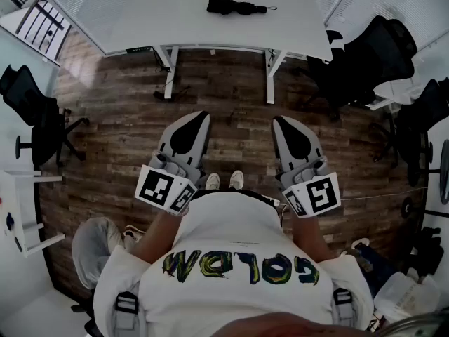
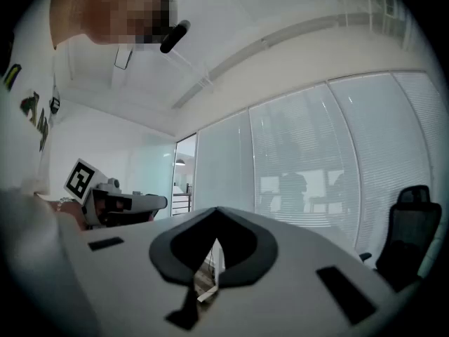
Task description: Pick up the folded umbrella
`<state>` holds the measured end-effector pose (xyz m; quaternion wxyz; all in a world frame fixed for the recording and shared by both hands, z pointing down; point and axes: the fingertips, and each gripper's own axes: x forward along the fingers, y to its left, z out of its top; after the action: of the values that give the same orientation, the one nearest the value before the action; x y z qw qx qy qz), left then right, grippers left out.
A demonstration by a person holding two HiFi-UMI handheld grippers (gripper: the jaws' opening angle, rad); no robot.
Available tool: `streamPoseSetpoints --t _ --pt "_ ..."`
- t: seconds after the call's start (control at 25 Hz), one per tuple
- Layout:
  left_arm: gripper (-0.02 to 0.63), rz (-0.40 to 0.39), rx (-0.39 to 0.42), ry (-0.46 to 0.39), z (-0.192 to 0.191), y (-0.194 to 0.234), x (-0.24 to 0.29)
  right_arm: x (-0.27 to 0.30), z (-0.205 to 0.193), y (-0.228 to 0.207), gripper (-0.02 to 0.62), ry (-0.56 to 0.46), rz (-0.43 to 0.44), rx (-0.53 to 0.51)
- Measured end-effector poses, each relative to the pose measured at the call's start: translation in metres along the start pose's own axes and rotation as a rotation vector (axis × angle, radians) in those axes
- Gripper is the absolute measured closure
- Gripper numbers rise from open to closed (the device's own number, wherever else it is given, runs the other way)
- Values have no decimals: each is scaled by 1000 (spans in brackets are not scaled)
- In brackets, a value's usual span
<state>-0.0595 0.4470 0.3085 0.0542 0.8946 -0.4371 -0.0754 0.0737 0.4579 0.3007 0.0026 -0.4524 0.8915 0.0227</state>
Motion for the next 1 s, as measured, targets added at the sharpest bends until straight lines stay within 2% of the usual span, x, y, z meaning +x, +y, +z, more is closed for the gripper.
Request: streamPoseSetpoints --t 0.56,1.0 --pt "595 1 -12 6 -14 -38 59 -16 -9 -67 586 -5 4 54" --pt "595 12 -30 20 -19 -8 96 23 -18 -92 584 9 19 86"
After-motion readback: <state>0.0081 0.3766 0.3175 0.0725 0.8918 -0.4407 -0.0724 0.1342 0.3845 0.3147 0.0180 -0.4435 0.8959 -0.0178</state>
